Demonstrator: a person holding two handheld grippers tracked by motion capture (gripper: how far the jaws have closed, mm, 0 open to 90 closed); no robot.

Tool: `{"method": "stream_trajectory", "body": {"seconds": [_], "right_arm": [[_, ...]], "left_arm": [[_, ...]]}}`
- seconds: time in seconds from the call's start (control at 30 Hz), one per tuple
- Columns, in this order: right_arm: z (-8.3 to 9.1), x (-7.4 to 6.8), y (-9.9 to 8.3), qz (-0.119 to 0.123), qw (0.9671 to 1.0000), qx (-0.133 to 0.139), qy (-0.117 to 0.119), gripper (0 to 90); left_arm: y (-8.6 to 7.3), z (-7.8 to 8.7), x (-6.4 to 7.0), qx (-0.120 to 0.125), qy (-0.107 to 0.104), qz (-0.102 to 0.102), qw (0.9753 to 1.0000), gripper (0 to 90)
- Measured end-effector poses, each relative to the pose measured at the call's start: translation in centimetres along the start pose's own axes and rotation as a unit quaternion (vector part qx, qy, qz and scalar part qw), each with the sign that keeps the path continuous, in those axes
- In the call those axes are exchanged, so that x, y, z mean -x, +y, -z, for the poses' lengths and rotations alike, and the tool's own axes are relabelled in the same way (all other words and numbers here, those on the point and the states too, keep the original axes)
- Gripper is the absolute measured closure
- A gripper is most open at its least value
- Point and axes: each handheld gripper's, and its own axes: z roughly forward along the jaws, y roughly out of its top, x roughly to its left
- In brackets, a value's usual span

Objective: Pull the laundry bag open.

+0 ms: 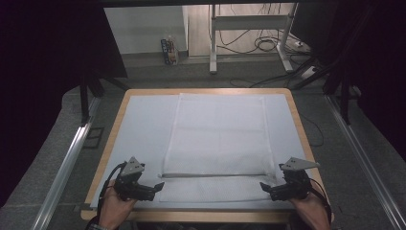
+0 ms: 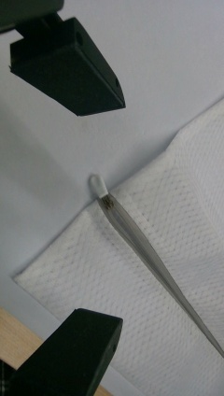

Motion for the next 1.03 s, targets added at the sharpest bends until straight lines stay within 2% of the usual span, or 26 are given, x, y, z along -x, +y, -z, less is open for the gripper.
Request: {"method": "stream_trajectory", "body": {"seconds": [0.1,0.2,0.4,0.47,0.63,0.83,1.03], "right_arm": [[0.2,-0.2,-0.4,0.001,1.0000,0.002,-0.006,0.0],[0.5,-0.2,-1.0,-0.003,0.9999,0.008,-0.009,0.0],[1.0,0.2,-2.0,-0.015,0.9997,0.012,-0.015,0.0],[1.1,0.3,-2.0,-0.017,0.9997,0.013,-0.014,0.0],[1.1,0.3,-2.1,-0.019,0.9996,0.013,-0.018,0.0],[1.1,0.5,-2.2,-0.031,0.9992,0.013,-0.020,0.0],[0.9,0.2,-2.1,-0.018,0.9995,0.002,-0.027,0.0]], "left_arm": [[-0.7,0.3,0.3,0.006,0.032,-0.012,0.9994,0.0],[-1.3,0.5,0.5,0.004,0.048,-0.018,0.9987,0.0],[-2.7,0.8,0.0,0.003,0.055,0.003,0.9985,0.0],[-2.9,0.8,-0.1,0.000,0.061,0.005,0.9981,0.0],[-3.4,0.6,-0.2,-0.014,0.056,0.006,0.9983,0.0],[-3.5,0.7,-0.4,-0.009,0.050,0.015,0.9986,0.4],[-3.4,0.4,-0.4,-0.017,0.052,0.015,0.9984,0.6]]}}
